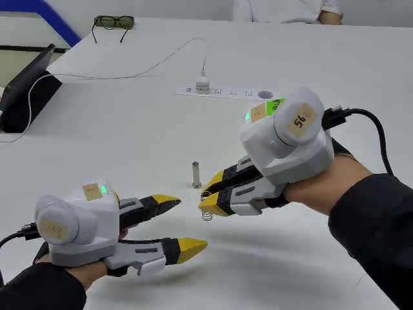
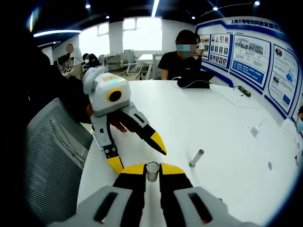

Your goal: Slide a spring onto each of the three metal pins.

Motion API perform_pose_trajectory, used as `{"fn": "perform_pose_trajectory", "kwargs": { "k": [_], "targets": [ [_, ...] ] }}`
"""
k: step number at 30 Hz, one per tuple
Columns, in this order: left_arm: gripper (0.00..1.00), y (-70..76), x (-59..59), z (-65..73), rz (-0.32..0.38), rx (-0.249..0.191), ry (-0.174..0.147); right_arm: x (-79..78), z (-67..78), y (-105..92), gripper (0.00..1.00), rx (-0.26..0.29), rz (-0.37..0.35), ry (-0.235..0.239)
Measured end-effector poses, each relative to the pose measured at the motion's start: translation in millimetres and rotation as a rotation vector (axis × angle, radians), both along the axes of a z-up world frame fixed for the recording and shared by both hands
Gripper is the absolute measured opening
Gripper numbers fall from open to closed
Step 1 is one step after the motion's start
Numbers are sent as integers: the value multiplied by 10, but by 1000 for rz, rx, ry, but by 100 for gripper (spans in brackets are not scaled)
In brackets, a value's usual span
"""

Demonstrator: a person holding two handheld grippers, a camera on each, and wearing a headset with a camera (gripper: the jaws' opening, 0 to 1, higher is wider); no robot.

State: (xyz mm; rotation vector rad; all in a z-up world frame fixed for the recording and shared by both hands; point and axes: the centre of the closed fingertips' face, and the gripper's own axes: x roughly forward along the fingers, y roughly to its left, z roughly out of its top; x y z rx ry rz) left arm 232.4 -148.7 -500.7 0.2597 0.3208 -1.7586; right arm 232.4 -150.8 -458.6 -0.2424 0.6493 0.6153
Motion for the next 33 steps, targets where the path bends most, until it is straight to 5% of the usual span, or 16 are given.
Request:
{"fn": "perform_pose_trajectory", "kwargs": {
  "k": [33],
  "targets": [
    [62,18,47,-38,26,6,18,412,215,-405,12,-3,-166,-125]
  ]
}}
